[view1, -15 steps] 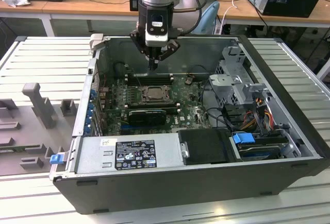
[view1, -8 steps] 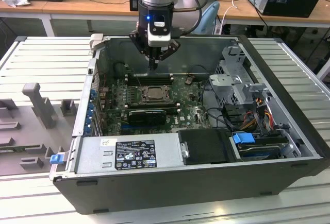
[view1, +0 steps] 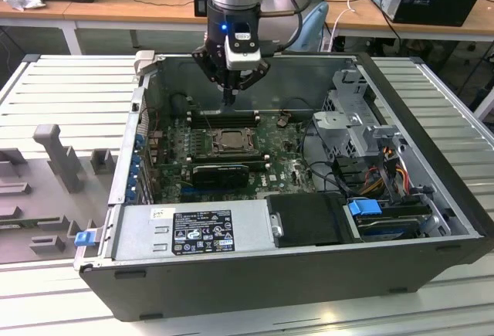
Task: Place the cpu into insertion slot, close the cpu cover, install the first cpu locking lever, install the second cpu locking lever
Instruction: 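Install the first cpu locking lever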
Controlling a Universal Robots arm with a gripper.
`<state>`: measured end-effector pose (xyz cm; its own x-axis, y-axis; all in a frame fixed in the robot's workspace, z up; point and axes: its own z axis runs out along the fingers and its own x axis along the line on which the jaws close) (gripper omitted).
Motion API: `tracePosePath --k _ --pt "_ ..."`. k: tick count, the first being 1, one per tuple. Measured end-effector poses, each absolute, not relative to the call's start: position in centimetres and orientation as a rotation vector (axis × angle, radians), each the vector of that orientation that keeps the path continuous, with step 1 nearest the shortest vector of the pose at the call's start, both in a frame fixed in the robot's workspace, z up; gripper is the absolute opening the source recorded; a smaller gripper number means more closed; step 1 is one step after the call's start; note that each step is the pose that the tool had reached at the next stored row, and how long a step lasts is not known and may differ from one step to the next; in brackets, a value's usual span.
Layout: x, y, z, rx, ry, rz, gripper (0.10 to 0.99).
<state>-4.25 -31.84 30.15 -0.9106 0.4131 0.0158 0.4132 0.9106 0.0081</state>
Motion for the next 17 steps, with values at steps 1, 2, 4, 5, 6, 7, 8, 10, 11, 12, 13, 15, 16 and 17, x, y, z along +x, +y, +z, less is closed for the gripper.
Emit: tracePosePath --k 1,2,4,5,6,7,8,10,11,12,13,15,16,17 --pt "-4.25 -31.84 30.14 -0.647 -3.060 -0.018 0.106" --pt "-4.25 -31.84 30.15 -0.632 -3.063 -0.017 0.106" --pt "-4.25 -31.84 30.15 -0.589 -3.071 -0.017 0.106" --pt "-4.25 -31.84 30.15 -0.562 -3.077 -0.017 0.106" --pt "-4.25 -31.84 30.15 -0.544 -3.080 -0.017 0.106" --pt "-4.25 -31.84 30.15 -0.530 -3.082 -0.017 0.106" --pt "-4.25 -31.84 30.15 -0.504 -3.086 -0.017 0.106" --pt "-4.25 -31.84 30.15 -0.466 -3.092 -0.016 0.106" --pt "-4.25 -31.84 30.14 -0.446 -3.095 -0.016 0.106" --pt "-4.25 -31.84 30.14 -0.427 -3.098 -0.016 0.106" --pt "-4.25 -31.84 30.14 -0.405 -3.101 -0.016 0.106" --pt "-4.25 -31.84 30.14 -0.324 -3.110 -0.015 0.106" --pt "-4.25 -31.84 30.14 -0.280 -3.114 -0.015 0.106" --pt "-4.25 -31.84 30.14 -0.233 -3.118 -0.014 0.106"
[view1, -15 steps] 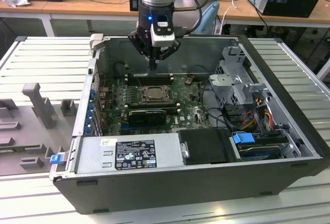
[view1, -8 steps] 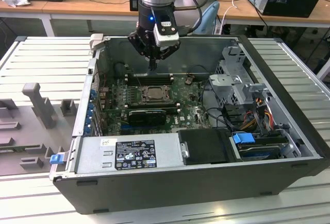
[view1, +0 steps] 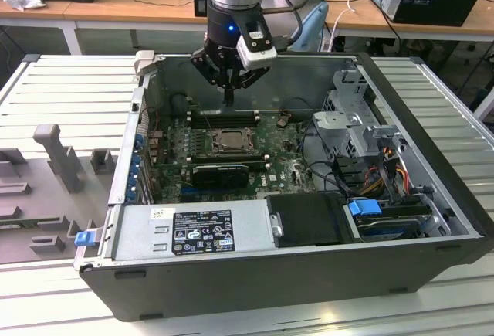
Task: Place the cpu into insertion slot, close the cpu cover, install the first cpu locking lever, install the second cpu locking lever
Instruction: 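Install the first cpu locking lever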
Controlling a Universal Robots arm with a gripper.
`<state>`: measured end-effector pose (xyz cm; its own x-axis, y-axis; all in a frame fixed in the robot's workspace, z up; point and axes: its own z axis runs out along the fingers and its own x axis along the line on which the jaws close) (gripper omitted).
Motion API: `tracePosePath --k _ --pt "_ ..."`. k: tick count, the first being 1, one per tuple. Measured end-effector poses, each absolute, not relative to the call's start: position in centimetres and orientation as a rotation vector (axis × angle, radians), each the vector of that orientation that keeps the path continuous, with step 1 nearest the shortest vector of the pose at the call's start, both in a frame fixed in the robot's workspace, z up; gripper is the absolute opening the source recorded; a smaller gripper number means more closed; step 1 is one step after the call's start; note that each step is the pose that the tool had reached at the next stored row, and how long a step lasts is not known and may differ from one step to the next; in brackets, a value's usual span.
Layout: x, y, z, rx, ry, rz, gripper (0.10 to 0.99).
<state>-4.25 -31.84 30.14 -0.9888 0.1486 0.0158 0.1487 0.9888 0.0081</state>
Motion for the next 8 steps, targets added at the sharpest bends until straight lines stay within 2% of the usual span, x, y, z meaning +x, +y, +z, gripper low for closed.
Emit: tracePosePath --k 8 --pt "-4.25 -31.84 30.09 0.041 -3.125 -0.012 0.106"
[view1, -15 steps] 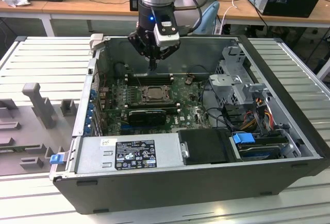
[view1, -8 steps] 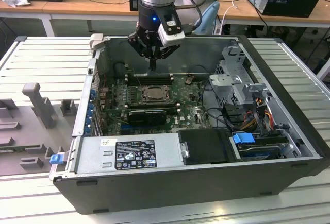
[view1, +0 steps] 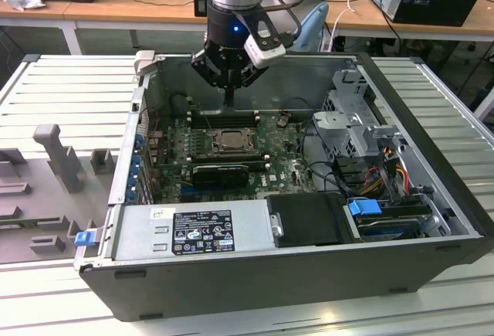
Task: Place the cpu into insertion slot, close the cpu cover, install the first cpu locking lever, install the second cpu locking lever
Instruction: 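Install the first cpu locking lever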
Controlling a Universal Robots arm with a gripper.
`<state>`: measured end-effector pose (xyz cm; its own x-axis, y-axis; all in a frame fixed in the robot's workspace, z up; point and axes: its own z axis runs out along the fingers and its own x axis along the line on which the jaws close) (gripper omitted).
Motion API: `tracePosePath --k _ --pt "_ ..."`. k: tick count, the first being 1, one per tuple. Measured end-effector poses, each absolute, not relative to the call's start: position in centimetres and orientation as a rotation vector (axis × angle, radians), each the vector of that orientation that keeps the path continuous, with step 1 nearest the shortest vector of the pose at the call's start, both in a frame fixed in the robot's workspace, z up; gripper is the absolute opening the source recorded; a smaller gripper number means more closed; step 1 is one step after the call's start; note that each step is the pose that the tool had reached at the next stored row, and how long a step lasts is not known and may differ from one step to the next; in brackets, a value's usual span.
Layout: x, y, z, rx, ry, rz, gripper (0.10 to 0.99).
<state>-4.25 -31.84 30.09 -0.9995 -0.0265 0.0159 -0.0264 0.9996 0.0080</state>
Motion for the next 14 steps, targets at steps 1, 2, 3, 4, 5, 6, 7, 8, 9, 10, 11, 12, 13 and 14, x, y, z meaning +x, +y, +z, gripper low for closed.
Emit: tracePosePath --k 1,2,3,4,5,6,7,8,9,10,11,12,13,14 --pt "-4.2 -31.8 30.1 0.071 -3.125 -0.012 0.106" --pt "-4.2 -31.8 30.0 0.098 -3.124 -0.012 0.106" --pt "-4.3 -31.8 30.0 0.116 -3.123 -0.012 0.106" --pt "-4.4 -31.8 29.9 0.121 -3.123 -0.012 0.106" --pt "-5.0 -31.8 29.7 0.122 -3.123 -0.013 0.106" --pt "-5.5 -31.8 29.5 0.122 -3.124 -0.013 0.106" --pt "-6.0 -31.8 29.4 0.122 -3.124 -0.013 0.106" --pt "-6.6 -31.8 29.3 0.122 -3.124 -0.012 0.106" --pt "-7.1 -31.8 29.2 0.122 -3.124 -0.012 0.106" --pt "-7.7 -31.8 29.0 0.122 -3.124 -0.012 0.106" --pt "-8.1 -31.8 28.9 0.123 -3.124 -0.013 0.106" --pt "-8.8 -31.8 28.7 0.122 -3.124 -0.013 0.106" --pt "-9.1 -31.8 28.5 0.123 -3.124 -0.013 0.106" --pt "-9.7 -31.8 28.1 0.125 -3.124 -0.013 0.106"
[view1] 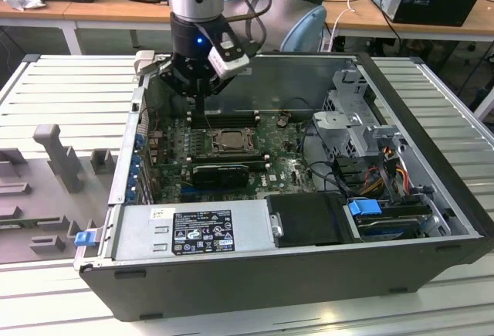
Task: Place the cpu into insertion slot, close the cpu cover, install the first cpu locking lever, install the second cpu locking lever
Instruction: 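Install the first cpu locking lever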
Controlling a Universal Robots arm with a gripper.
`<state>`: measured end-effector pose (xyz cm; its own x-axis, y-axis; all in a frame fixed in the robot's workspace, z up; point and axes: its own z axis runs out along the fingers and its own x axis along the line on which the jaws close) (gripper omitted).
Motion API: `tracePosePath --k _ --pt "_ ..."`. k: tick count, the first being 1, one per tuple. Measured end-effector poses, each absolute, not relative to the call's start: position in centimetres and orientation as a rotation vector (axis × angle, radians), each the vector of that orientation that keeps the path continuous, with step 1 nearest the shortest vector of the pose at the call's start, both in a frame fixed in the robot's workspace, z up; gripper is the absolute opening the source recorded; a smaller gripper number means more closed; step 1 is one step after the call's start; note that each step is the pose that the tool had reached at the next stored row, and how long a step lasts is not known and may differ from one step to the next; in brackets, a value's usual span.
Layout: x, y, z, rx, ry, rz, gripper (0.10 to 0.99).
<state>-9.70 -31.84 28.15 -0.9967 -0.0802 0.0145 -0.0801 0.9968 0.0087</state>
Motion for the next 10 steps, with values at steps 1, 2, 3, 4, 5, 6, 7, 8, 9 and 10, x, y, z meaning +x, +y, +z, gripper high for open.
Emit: tracePosePath --k 1,2,3,4,5,6,7,8,9,10 --pt "-10.0 -31.8 27.9 0.128 -3.124 -0.012 0.106" --pt "-10.2 -31.8 27.7 0.131 -3.124 -0.012 0.106" --pt "-10.4 -31.8 27.4 0.133 -3.124 -0.013 0.106" --pt "-10.5 -31.8 27.3 0.134 -3.124 -0.013 0.106" --pt "-10.5 -31.7 27.0 0.135 -3.124 -0.013 0.106" --pt "-10.5 -31.6 26.9 0.136 -3.124 -0.013 0.106" --pt "-10.5 -31.4 26.7 0.136 -3.124 -0.014 0.106" --pt "-10.5 -31.1 26.6 0.137 -3.124 -0.015 0.106" --pt "-10.5 -30.7 26.4 0.137 -3.124 -0.016 0.106" --pt "-10.5 -30.4 26.2 0.137 -3.124 -0.017 0.106"
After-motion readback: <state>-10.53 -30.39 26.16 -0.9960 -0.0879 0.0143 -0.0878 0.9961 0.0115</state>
